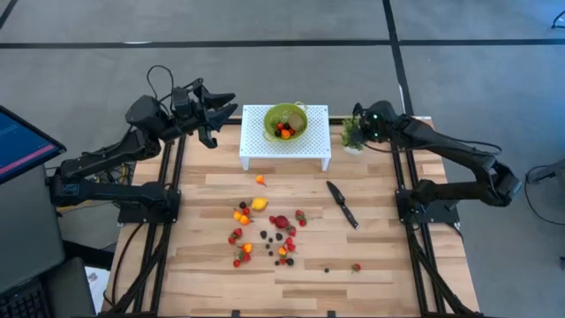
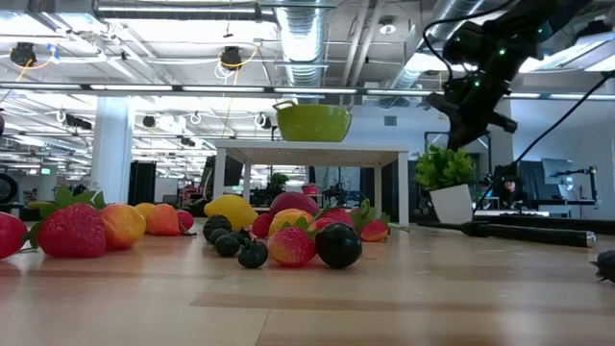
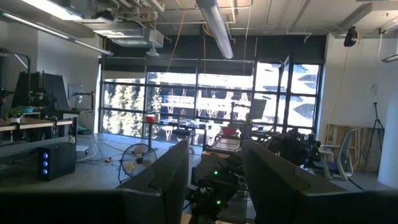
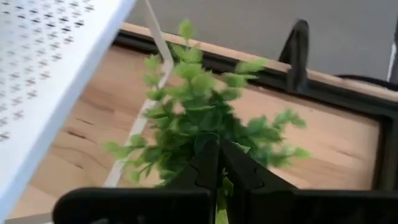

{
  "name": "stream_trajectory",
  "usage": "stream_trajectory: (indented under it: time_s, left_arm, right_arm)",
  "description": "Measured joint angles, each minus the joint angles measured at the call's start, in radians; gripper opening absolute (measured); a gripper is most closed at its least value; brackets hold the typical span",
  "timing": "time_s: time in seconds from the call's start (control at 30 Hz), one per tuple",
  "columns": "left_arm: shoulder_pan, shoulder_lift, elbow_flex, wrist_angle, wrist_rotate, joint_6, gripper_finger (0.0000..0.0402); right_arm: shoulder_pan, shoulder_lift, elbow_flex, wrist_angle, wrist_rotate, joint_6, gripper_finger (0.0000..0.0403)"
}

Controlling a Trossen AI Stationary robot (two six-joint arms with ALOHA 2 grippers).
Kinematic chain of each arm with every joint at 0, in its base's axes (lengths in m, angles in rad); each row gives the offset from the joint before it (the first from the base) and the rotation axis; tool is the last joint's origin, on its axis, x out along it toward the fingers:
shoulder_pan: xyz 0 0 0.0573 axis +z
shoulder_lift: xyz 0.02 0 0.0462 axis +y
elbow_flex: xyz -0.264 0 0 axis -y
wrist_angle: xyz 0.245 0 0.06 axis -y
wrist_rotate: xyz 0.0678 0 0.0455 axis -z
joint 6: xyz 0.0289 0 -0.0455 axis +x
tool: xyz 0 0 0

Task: Pick & Place Fruit
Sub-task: Put the red strawberry into the green strainer bowl

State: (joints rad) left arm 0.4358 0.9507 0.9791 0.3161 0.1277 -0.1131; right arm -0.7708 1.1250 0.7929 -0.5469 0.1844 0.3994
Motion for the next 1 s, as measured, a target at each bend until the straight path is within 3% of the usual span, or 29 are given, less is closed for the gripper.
stream_trajectory:
  time_s: [0.43, 0.77, 1.0]
  left_arm:
    - [0.000, 0.000, 0.000, 0.000, 0.000, 0.000, 0.0142]
    - [0.000, 0.000, 0.000, 0.000, 0.000, 0.000, 0.0142]
    - [0.000, 0.000, 0.000, 0.000, 0.000, 0.000, 0.0142]
  right_arm:
    - [-0.022, 0.000, 0.000, -0.049, 0.000, -0.014, 0.0018]
    - [-0.024, -0.004, 0.000, -0.049, 0.000, -0.058, 0.0122]
    - [-0.024, -0.075, 0.000, -0.019, 0.000, -0.070, 0.0205]
